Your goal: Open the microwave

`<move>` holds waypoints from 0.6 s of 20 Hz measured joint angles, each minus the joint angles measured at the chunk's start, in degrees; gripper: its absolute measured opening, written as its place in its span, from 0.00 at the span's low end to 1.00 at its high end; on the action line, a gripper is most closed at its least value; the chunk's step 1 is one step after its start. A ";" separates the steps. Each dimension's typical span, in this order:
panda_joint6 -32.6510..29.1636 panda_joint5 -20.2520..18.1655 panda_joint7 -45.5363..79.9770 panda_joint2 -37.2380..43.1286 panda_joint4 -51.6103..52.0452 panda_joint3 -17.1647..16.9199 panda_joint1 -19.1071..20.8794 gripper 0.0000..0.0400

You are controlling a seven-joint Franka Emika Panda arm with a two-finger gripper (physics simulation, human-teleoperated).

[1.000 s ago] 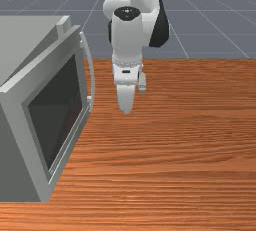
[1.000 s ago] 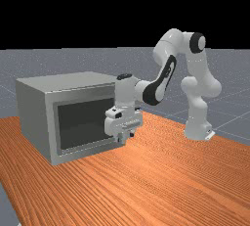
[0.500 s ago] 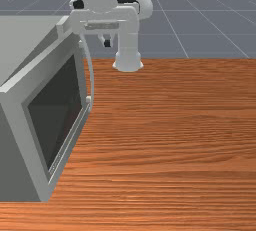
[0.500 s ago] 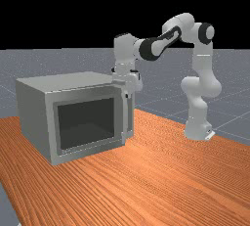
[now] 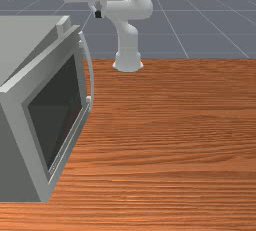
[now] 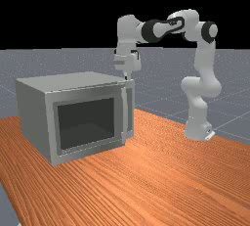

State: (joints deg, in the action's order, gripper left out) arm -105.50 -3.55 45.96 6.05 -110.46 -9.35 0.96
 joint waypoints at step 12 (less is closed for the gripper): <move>-8.01 1.82 -0.08 -6.25 2.70 -5.96 6.16 0.00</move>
State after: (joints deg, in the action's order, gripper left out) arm -113.51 -1.73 45.88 -0.20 -107.76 -15.31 7.12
